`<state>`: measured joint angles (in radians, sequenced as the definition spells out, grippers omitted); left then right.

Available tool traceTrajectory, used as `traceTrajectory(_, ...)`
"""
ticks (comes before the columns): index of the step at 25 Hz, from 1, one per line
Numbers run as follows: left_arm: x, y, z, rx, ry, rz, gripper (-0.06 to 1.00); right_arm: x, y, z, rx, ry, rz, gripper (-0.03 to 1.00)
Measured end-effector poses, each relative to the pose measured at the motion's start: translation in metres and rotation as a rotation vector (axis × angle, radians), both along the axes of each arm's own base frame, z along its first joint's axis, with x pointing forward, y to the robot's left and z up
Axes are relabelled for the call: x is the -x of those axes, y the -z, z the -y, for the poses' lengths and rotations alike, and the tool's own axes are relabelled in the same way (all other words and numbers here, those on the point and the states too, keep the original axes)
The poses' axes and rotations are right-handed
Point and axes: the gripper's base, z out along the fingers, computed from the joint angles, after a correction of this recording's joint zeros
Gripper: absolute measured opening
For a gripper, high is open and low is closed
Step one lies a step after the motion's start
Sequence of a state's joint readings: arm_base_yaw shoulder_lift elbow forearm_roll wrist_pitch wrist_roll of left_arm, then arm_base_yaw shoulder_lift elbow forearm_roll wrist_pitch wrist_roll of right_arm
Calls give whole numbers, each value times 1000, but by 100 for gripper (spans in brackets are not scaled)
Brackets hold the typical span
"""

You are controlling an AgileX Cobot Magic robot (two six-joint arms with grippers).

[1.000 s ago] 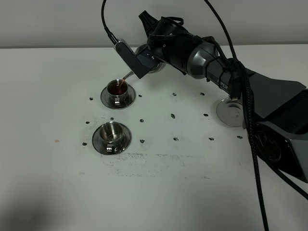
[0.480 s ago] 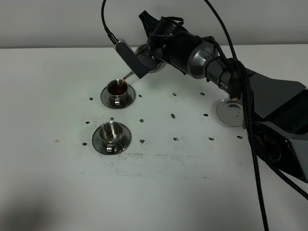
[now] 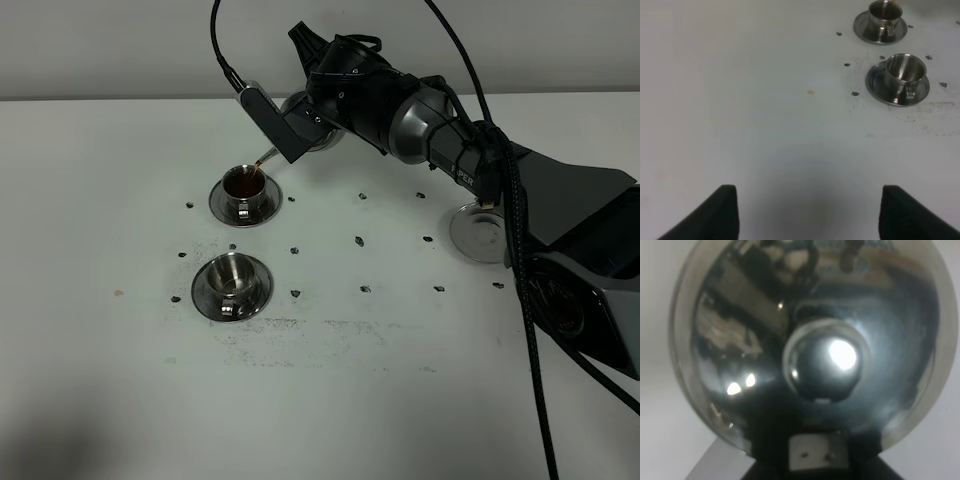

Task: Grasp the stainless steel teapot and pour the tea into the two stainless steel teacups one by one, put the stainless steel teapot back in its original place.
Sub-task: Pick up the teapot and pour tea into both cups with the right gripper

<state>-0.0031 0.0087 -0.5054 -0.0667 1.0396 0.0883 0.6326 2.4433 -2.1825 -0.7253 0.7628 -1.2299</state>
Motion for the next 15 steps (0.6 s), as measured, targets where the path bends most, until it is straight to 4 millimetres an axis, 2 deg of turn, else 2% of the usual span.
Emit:
traceTrajectory(9,0,0,0,0,0,0,58,3,4,1,-53,35,-65,20)
traceTrajectory(15,0,0,0,0,0,0,58,3,9,8,-89,91,-131,20)
